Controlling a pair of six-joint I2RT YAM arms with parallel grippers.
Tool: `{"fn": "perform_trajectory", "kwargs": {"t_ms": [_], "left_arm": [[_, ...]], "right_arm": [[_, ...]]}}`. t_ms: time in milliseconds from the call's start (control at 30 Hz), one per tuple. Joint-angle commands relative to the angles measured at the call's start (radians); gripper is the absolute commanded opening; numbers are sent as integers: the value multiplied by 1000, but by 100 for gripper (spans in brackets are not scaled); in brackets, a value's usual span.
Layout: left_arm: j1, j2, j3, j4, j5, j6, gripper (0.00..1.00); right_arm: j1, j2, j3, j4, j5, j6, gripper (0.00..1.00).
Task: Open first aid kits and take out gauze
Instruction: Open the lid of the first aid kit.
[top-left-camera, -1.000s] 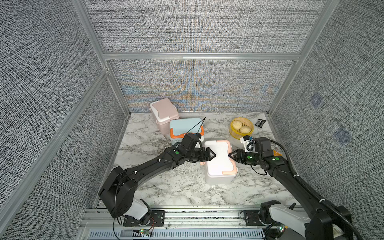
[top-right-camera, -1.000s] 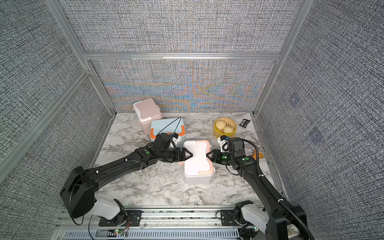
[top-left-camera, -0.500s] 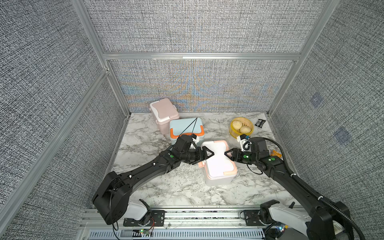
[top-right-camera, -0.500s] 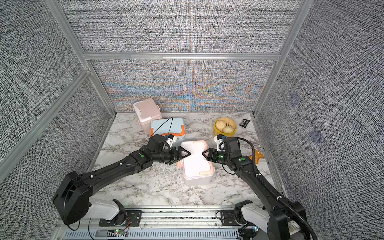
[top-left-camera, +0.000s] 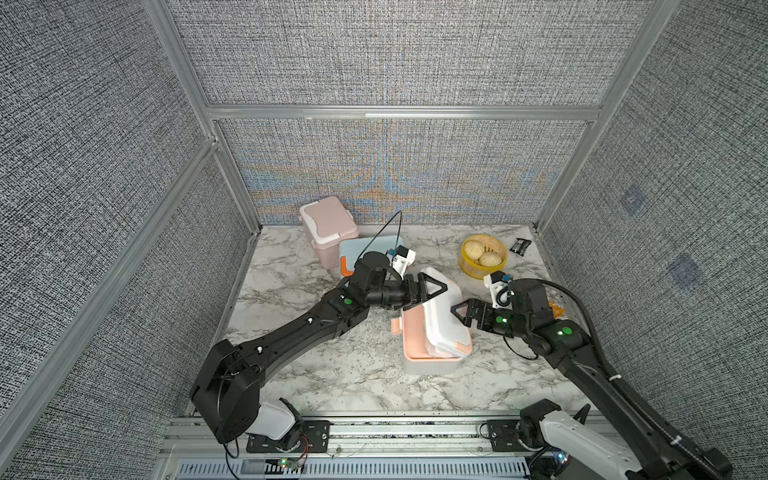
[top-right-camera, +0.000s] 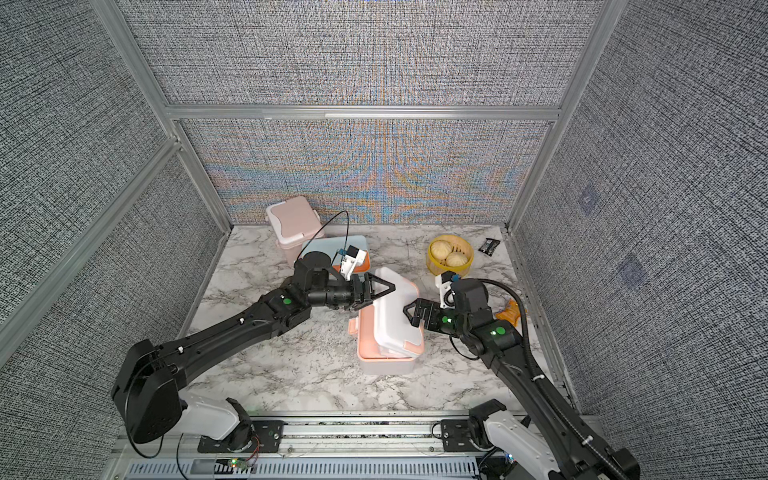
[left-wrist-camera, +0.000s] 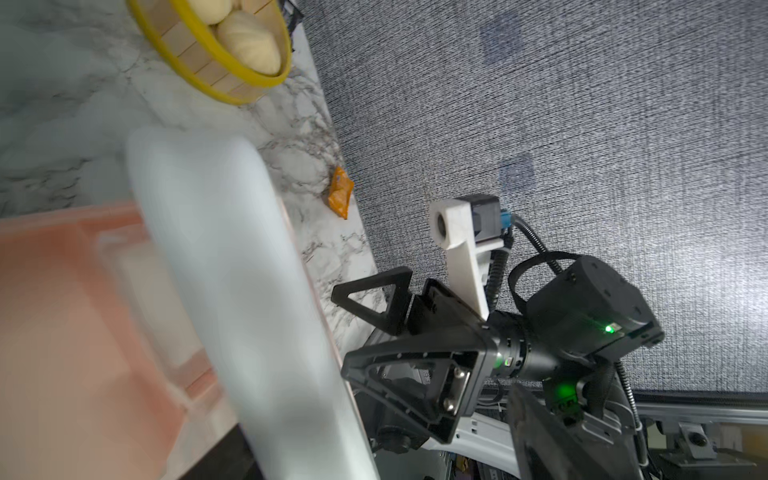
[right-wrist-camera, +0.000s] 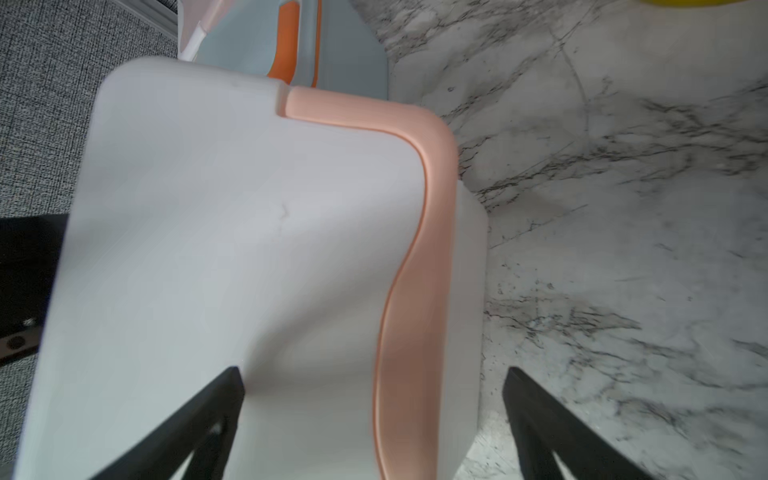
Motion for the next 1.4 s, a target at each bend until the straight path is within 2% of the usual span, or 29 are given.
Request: {"fn": "perform_trajectory", "kwargs": {"t_ms": [0,267,500,633,800,967,1167,1367], "left_arm": [[-20,39,77,34,31,5,82],[-100,204,339,-95,-16,71,82],[-181,435,689,-327,-53,165,83],[-190,493,809,-453,-76,237,88],[-188,432,810,-592,-189,376,100],[-182,353,764,-674,-273,459,100],[-176,221,600,-703,-417,507,100],[-162,140,433,-681,-560,510,99]], "right_arm": [[3,-76,32,-163,188,14,99],[1,-247,154,-393,484,99,99],[1,-333,234,-462,540,92,99],[1,-341,256,-478,541,77,99],[1,-330,279,-500,529,54,99],[2,-323,285,-494,492,29,99],[1,-307,303,-461,394,-38,97],[1,-272,300,-473,417,-42,95]]}}
